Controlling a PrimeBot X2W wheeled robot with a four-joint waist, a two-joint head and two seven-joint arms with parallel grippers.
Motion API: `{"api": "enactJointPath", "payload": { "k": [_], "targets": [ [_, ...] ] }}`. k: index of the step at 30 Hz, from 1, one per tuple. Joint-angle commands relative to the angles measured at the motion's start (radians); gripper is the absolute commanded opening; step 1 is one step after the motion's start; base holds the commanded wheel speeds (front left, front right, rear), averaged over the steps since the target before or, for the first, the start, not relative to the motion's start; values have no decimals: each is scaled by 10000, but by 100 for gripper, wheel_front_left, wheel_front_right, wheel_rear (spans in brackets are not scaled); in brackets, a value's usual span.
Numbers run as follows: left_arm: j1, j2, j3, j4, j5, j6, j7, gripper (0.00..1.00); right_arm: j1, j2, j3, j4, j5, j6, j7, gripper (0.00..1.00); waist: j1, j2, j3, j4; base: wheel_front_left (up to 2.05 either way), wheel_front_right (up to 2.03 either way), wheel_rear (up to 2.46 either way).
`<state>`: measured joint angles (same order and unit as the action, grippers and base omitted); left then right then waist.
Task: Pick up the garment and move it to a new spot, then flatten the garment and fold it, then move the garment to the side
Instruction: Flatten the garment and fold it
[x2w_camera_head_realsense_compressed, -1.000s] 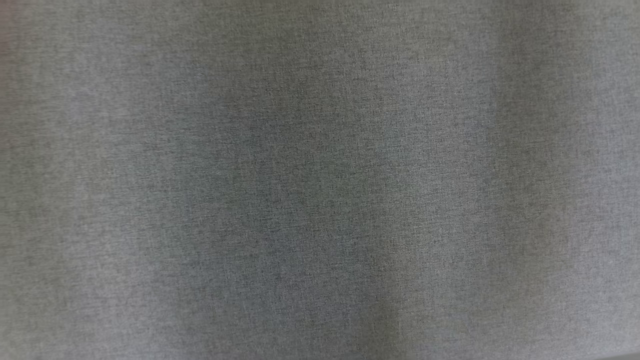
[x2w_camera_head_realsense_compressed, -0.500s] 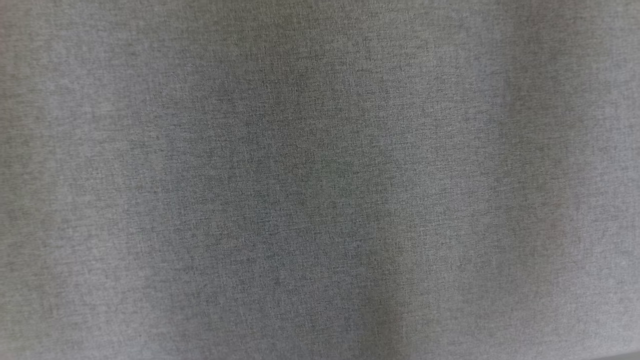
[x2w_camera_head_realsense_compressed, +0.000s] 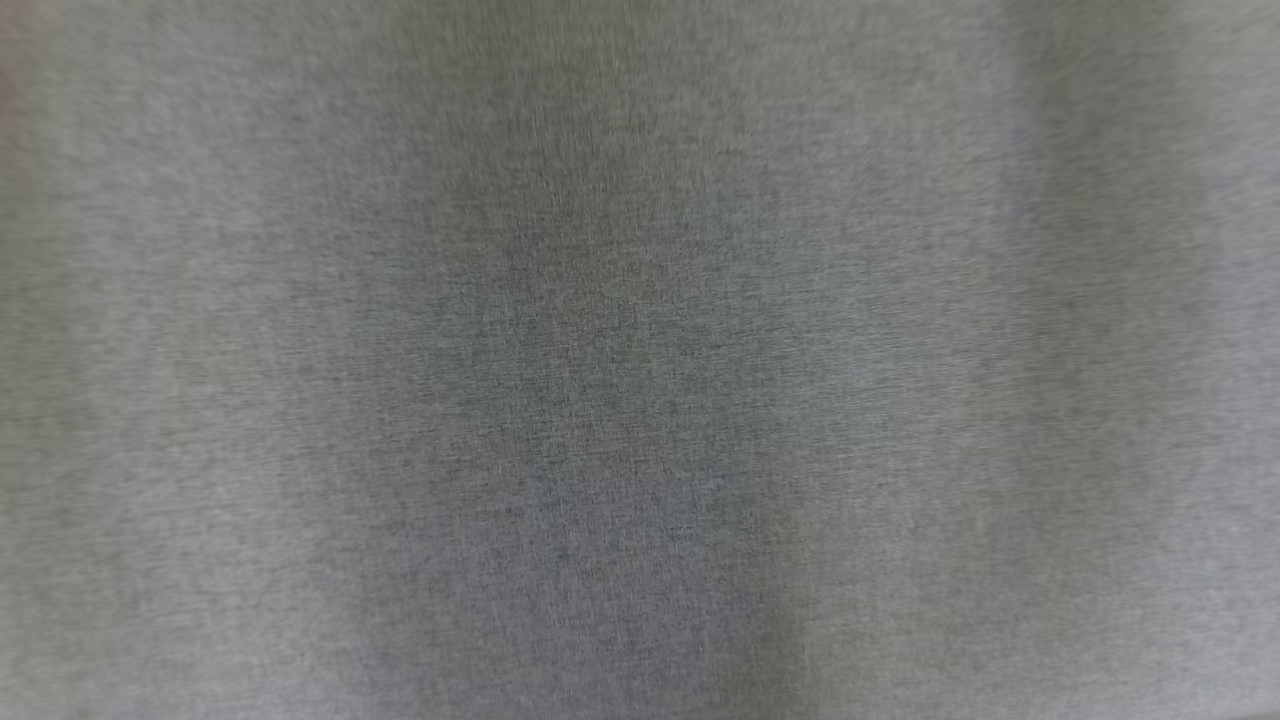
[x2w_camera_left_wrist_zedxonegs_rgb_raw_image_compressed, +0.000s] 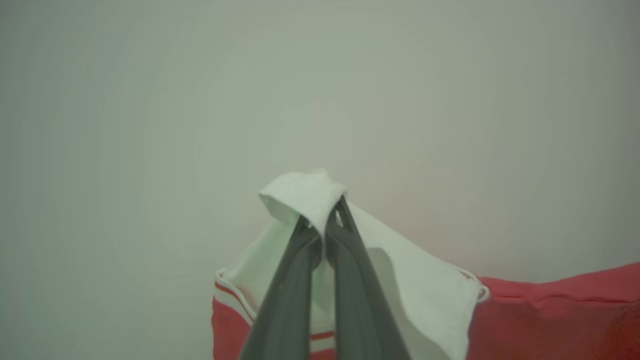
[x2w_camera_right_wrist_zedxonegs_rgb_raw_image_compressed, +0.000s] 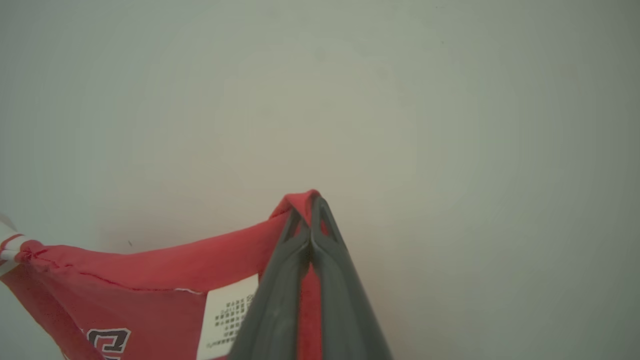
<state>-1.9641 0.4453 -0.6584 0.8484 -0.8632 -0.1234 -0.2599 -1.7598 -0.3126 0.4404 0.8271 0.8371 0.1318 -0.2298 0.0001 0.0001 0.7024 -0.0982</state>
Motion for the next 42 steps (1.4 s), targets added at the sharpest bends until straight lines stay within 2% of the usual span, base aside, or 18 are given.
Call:
{"api": "enactJointPath", "payload": {
  "k": [1,5,10,17,22,29,35,42],
  "targets": [
    [930,182,351,-606,46,110,-57,0,675,-163,168,-355,185,-23,-94,0,-1,-1,-614,3,0,0,0],
    [3887,433,1263,-2521,209,562,-53,0,2678,-468,282,-1249,569,-23,-207,0,-1,-1,-1393,101,0,0,0],
    [7467,769,2032,-4846,420,1383,-57,0,5324,-736,259,-2326,653,-23,-286,0,-1,-1,-2295,196,0,0,0],
    [11642,575,2674,-7553,255,2419,-58,0,8911,-986,-319,-3912,552,-23,-320,0,-1,-1,-3226,464,0,0,0],
    [14066,281,3256,-8755,274,2878,-59,0,11237,-911,-927,-4925,263,-23,-161,0,-1,-1,-3698,566,0,0,0],
    [16794,-573,3886,-9086,459,2875,-59,0,13955,-515,-2004,-6020,-209,-25,360,0,-1,-1,-4203,671,0,0,0],
    [18269,-1240,3983,-8716,795,2488,-60,0,15575,-175,-2758,-6465,-597,-25,684,0,-1,-1,-4607,796,0,0,0],
    [19862,-2236,4641,-7939,1128,1956,-60,0,17647,331,-3587,-7043,-1367,-25,1270,0,-1,-1,-5339,1012,0,0,0]
  ]
}}
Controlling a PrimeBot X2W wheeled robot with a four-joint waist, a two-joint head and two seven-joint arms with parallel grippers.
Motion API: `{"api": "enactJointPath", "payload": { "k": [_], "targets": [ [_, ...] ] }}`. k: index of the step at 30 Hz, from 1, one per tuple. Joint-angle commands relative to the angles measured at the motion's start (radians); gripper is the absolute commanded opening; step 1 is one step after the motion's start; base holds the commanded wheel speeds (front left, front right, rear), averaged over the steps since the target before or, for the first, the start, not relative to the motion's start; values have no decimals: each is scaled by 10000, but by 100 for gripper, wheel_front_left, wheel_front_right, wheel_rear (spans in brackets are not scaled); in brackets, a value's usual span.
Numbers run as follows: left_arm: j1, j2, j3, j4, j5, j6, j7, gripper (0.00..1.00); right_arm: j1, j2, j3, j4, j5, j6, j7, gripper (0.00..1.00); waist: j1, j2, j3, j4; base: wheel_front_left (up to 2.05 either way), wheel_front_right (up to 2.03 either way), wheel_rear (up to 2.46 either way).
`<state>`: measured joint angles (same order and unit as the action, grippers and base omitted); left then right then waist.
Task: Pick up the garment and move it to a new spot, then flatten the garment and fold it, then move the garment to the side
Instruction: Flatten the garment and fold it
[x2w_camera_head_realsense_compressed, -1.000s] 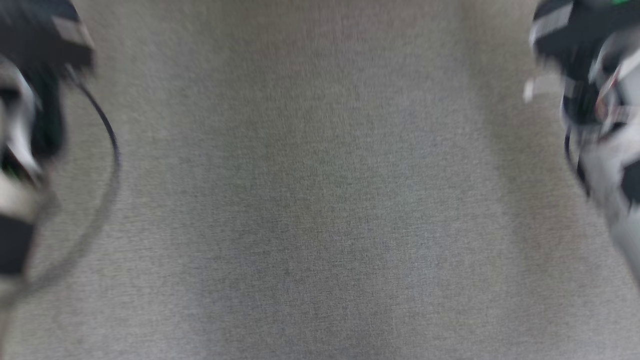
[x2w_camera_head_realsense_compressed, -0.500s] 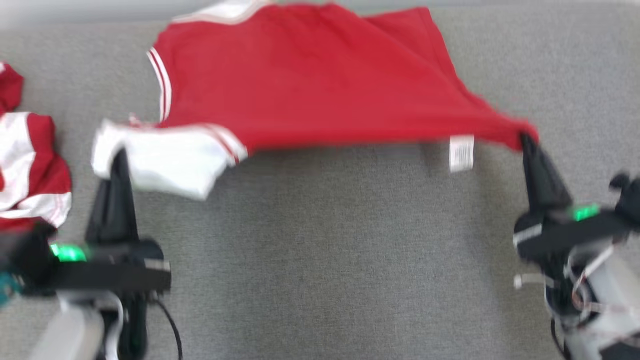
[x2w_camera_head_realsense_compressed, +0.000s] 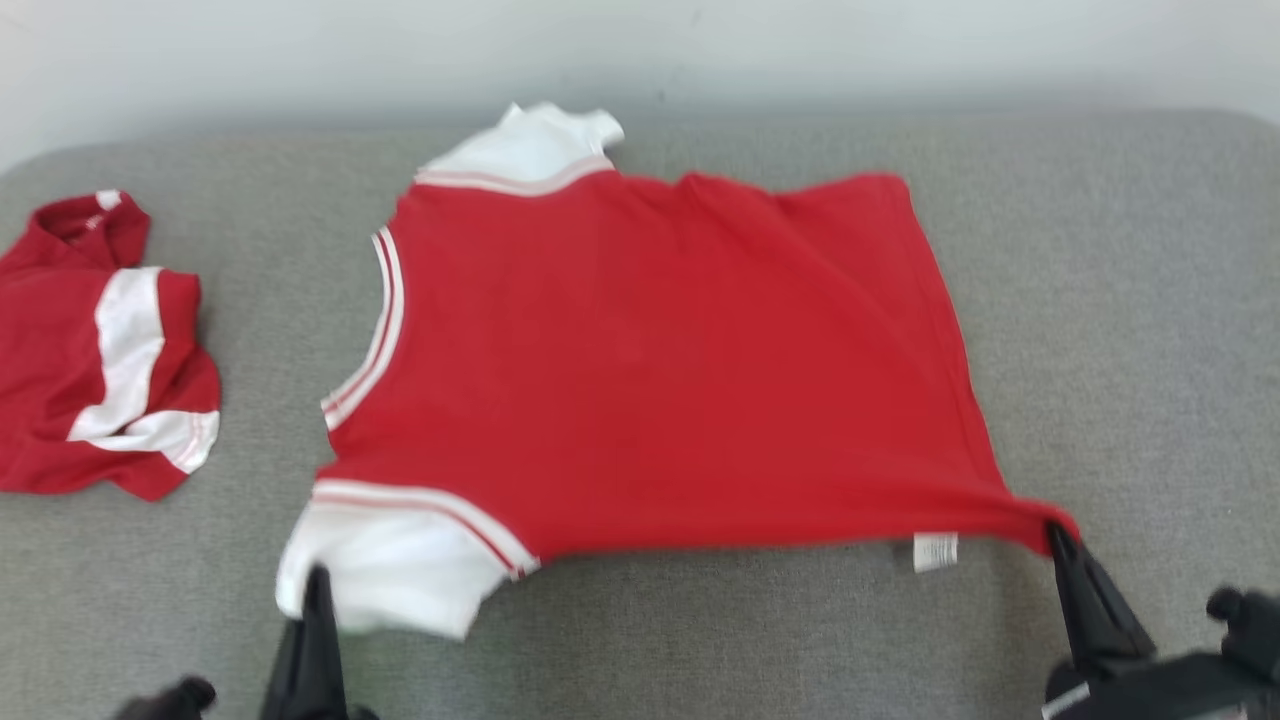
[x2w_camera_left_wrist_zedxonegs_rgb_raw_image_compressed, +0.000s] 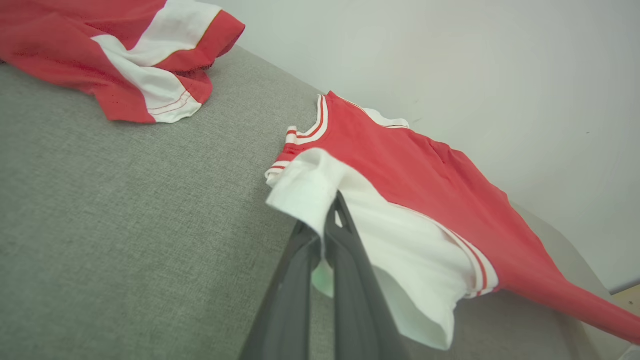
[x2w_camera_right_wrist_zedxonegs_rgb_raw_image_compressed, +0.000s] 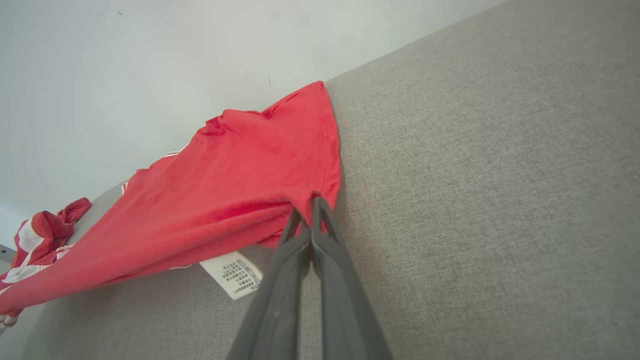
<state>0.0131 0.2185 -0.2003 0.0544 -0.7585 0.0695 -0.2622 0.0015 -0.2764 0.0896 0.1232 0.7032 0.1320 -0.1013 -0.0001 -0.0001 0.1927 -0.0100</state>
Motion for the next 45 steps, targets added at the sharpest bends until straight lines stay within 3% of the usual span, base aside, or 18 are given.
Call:
{"api": "enactJointPath", "payload": {
  "k": [1,12,19,35,45],
  "targets": [
    [266,-74,101,109,91,-54,-37,0,258,3,-179,-51,-151,-27,30,0,1,1,-336,166,0,0,0],
    [1356,-592,-192,799,483,-455,-37,0,2281,503,-1626,-489,-1158,-28,812,0,1,1,-999,491,0,0,0],
    [1311,-667,-420,1113,557,-578,-30,0,2465,899,-1628,-867,-1362,-28,1173,0,1,1,-1034,456,0,0,0],
    [-731,9,-646,838,862,-964,750,0,310,899,-856,-306,-1110,-25,1788,0,1,1,-498,88,0,0,0],
    [-3006,246,-841,1845,1112,-1207,1400,0,-1951,712,-434,1104,-1093,-25,1713,0,1,1,368,-71,0,0,0]
  ]
}}
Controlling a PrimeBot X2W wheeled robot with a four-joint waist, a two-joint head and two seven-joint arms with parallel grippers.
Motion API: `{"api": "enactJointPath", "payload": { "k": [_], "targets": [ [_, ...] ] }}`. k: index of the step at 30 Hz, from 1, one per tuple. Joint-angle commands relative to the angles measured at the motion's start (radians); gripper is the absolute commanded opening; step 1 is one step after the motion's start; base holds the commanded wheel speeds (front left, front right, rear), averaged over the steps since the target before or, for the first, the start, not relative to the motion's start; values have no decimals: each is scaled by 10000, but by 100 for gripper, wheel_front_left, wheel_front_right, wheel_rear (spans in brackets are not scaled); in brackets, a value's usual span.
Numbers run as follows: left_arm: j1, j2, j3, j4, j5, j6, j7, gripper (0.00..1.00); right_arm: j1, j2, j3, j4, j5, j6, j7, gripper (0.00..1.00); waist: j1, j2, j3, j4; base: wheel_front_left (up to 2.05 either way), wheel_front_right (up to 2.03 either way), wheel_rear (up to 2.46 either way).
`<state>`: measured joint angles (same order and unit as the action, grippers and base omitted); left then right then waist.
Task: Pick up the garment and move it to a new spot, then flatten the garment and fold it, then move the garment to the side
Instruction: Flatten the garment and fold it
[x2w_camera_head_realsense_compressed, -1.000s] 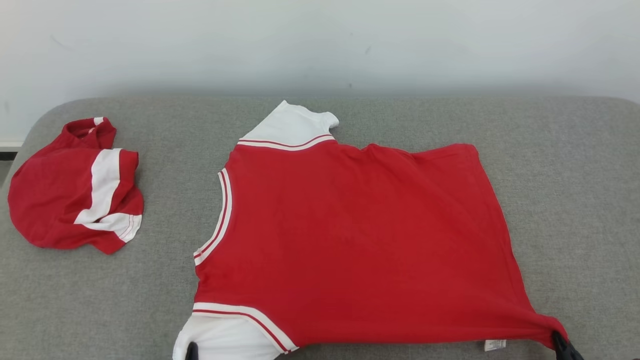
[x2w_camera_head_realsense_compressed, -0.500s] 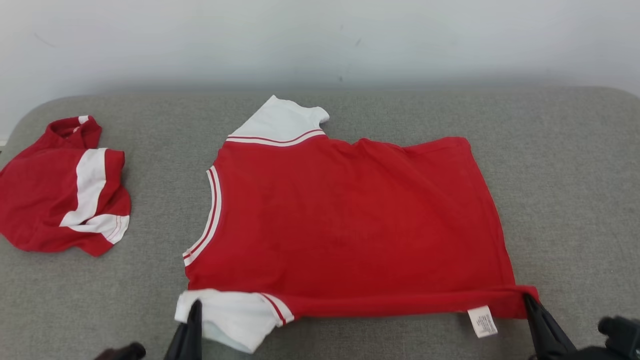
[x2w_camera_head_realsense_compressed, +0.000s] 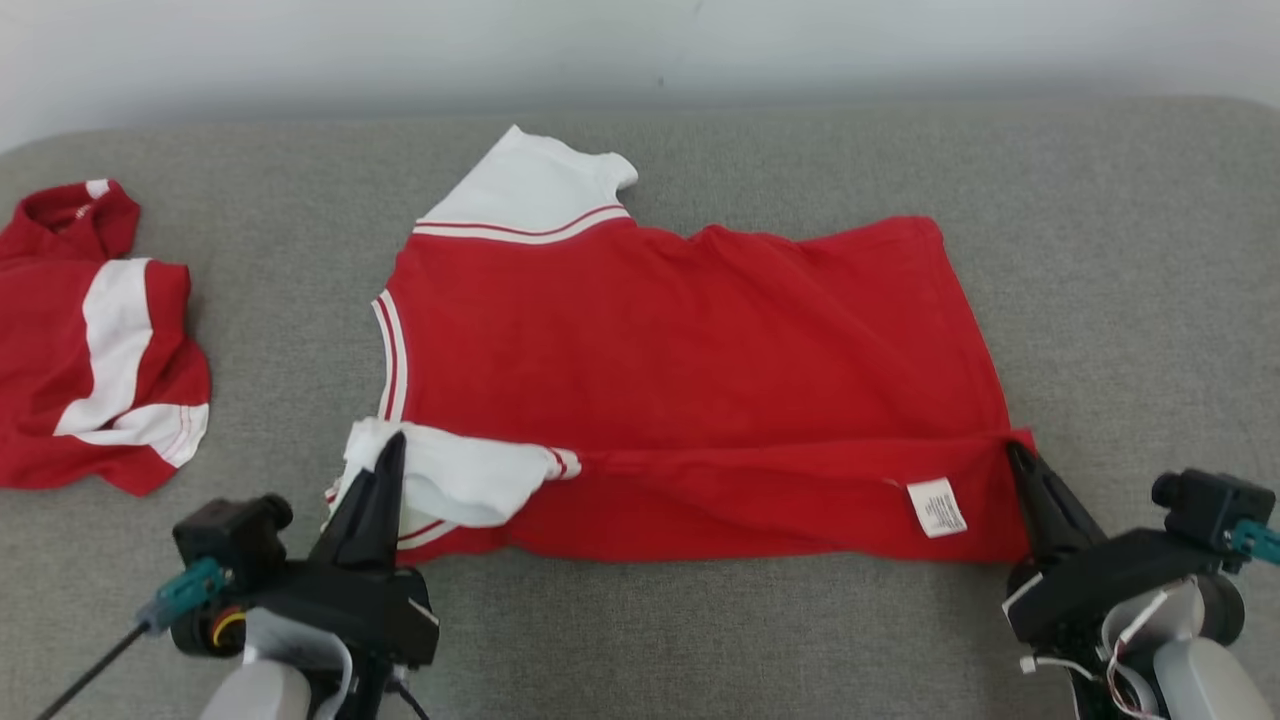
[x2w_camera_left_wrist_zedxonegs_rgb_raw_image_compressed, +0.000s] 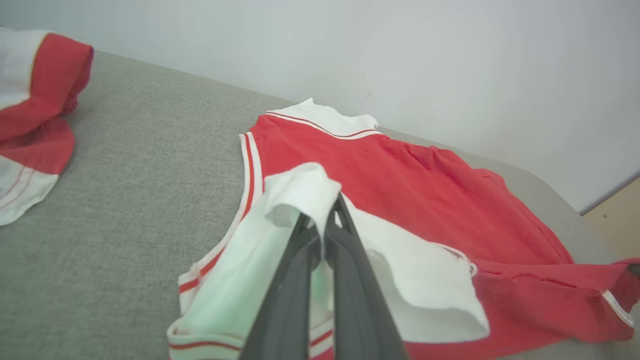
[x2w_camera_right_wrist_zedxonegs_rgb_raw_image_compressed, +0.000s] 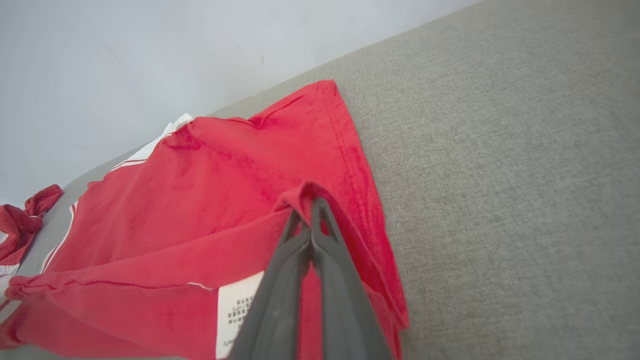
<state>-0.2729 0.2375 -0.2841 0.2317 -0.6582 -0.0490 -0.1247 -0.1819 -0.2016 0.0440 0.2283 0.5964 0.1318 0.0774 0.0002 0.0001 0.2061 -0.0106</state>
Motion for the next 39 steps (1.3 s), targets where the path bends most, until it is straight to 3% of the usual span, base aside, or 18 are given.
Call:
{"api": "enactJointPath", "payload": {
  "k": [1,4,5,6,18,28,39],
  "targets": [
    [-318,89,-23,234,142,-52,44,0,-274,-39,57,227,-42,-23,-99,0,-2,-1,303,-73,0,0,0],
    [-714,99,-97,735,242,-71,97,0,-723,-40,197,663,-93,-24,-366,0,-2,-1,428,-99,0,0,0],
    [-852,88,-79,826,283,-63,-37,49,-845,-42,233,770,-105,-24,-510,68,-2,-1,444,-105,0,0,0],
    [-930,77,-91,952,324,-58,-112,100,-914,-45,307,900,-98,-24,-618,100,-2,-1,451,-115,0,0,0],
    [-211,-86,88,1557,257,-18,-1063,100,-156,-535,668,1535,72,-24,-1631,100,-2,-1,-51,22,0,0,0],
    [652,108,-86,1889,423,-60,-1192,100,399,-682,616,1468,-64,-24,-1522,100,-2,-1,-120,41,0,0,0],
    [100,292,-227,2742,599,-20,-1052,100,8,-620,1036,1924,-613,-24,-1247,100,-2,-1,8,-85,0,0,0]
  ]
}}
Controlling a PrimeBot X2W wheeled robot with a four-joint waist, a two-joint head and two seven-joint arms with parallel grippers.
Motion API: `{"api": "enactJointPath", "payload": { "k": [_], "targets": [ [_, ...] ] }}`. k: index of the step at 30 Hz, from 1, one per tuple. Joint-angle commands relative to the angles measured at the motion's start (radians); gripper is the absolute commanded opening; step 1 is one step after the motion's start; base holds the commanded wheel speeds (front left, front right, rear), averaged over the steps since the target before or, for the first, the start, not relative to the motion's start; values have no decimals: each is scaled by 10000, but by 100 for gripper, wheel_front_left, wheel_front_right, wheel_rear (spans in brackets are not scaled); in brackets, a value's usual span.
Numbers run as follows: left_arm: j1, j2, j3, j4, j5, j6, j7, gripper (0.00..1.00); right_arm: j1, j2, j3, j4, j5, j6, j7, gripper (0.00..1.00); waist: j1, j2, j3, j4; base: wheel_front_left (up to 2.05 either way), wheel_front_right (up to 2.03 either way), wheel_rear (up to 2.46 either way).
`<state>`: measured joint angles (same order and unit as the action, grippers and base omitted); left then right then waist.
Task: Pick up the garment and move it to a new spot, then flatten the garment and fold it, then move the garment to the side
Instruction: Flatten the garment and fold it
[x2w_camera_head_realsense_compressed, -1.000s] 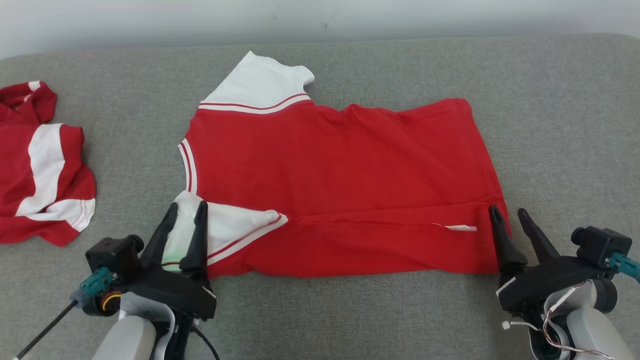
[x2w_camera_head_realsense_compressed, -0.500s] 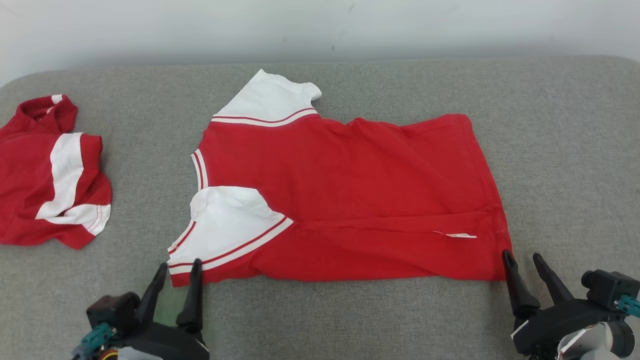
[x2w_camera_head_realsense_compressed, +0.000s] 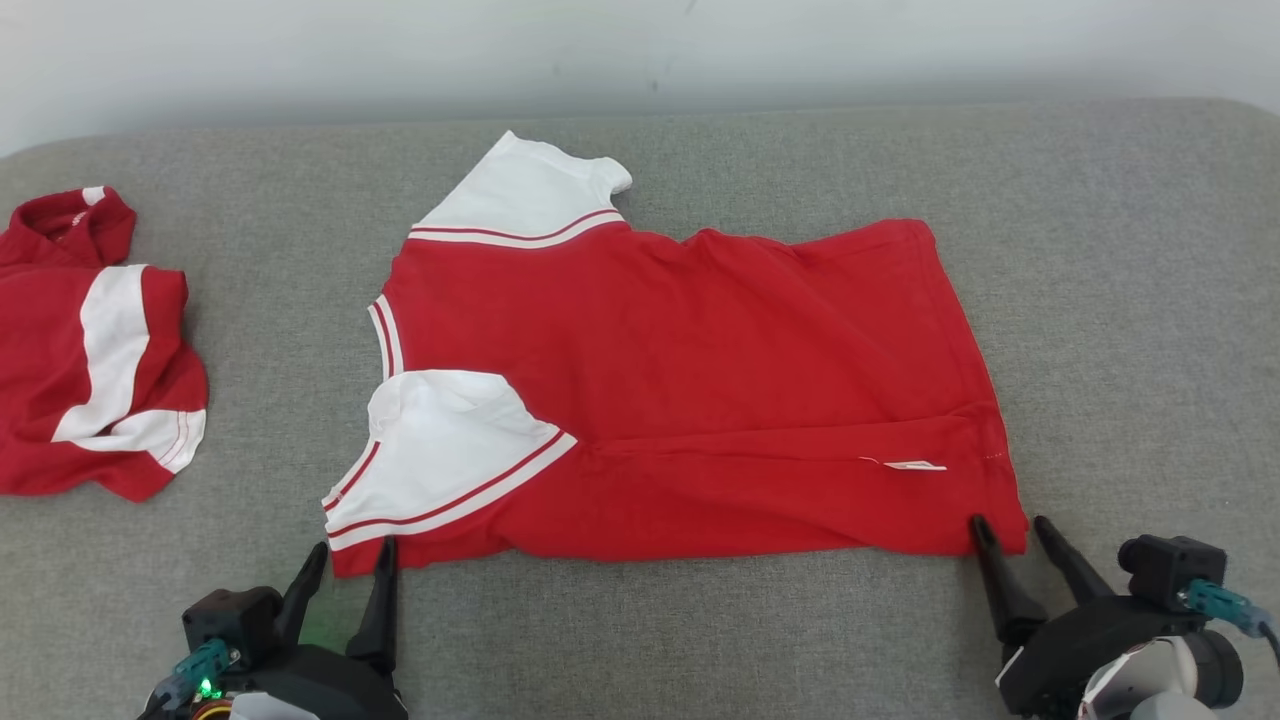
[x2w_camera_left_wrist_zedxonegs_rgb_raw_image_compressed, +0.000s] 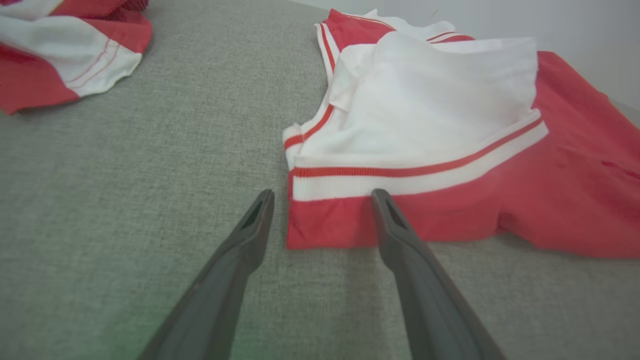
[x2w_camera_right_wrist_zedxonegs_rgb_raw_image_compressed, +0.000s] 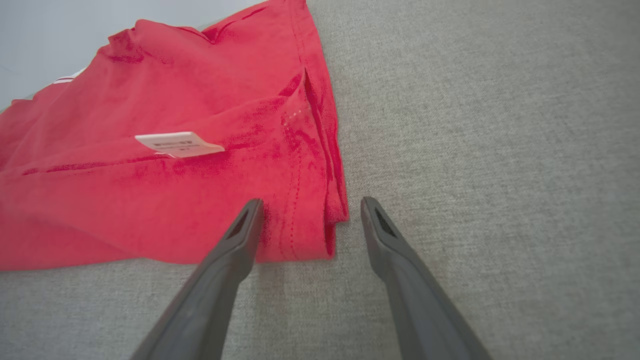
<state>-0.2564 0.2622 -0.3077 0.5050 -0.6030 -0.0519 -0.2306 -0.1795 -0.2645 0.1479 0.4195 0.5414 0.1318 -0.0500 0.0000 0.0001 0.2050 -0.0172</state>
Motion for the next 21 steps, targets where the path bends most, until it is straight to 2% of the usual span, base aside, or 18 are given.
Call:
{"api": "enactJointPath", "payload": {
  "k": [1,2,3,4,13,21],
  "targets": [
    [-123,40,-11,114,38,-22,10,100,-62,41,41,93,-102,-24,53,100,0,-1,33,-32,0,0,0],
    [-168,26,-49,227,5,-85,58,100,-109,61,101,162,-126,-24,89,69,0,-1,43,-40,0,0,0],
    [-227,13,-66,322,-13,-89,53,75,-166,76,145,234,-162,-24,88,23,0,-1,42,-46,0,0,0],
    [-272,-9,-60,407,-41,-127,24,1,-202,88,194,289,-184,-24,63,0,0,-1,28,-48,0,0,0],
    [348,-340,-184,562,-231,-282,-166,0,337,-121,15,436,167,-25,-329,0,0,-1,-870,133,0,0,0],
    [1471,-552,-348,-154,-239,-83,-240,0,1540,-486,-567,-245,424,-25,-189,0,0,-1,-1361,163,0,0,0]
  ]
}}
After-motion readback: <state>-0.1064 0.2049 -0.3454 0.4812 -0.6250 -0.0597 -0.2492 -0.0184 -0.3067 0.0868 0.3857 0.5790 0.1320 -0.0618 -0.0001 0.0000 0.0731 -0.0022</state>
